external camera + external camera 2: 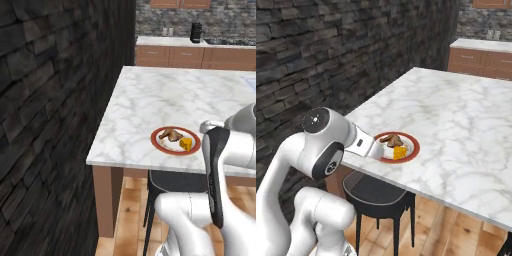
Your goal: Take the cheese, chicken drumstick, and corn from the fridge and place them on the plate on the dining counter to create an appetizer plate.
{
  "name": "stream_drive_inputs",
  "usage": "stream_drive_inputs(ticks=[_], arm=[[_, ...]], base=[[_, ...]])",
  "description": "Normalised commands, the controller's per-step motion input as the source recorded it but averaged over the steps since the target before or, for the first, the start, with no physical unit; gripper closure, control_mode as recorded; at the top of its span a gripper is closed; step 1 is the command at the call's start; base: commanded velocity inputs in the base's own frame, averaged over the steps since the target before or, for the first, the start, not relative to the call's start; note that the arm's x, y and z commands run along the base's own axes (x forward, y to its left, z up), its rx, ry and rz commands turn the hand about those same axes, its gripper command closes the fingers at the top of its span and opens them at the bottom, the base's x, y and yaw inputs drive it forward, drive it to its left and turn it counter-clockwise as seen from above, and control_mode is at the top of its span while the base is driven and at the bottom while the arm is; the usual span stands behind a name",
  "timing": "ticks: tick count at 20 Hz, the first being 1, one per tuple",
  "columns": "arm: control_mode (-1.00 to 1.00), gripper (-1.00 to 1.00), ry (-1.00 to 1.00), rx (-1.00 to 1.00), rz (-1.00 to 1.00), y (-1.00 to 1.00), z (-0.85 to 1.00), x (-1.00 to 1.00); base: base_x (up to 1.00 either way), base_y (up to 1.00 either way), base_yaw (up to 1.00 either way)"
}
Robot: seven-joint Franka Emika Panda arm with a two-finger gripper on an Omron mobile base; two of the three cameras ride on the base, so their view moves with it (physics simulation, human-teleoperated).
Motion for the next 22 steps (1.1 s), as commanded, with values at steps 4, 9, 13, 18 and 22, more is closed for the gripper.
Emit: stream_drive_inputs(ticks=[4, 9, 13, 18, 22], arm=[[-1.00, -1.00, 0.06, 0.00, 0.01, 0.03, 0.00, 0.19], [1.00, -1.00, 0.00, -0.02, 0.00, 0.05, -0.05, 0.06], [1.00, -1.00, 0.00, 0.00, 0.00, 0.00, 0.00, 0.00], [1.00, -1.00, 0.00, 0.00, 0.00, 0.00, 0.00, 0.00], [1.00, -1.00, 0.00, 0.00, 0.00, 0.00, 0.00, 0.00]], base=[[0.00, 0.00, 0.00], [0.00, 0.02, 0.00], [-0.28, -0.03, -0.19], [-0.49, -0.63, -0.46], [-0.25, -0.86, -0.49]])
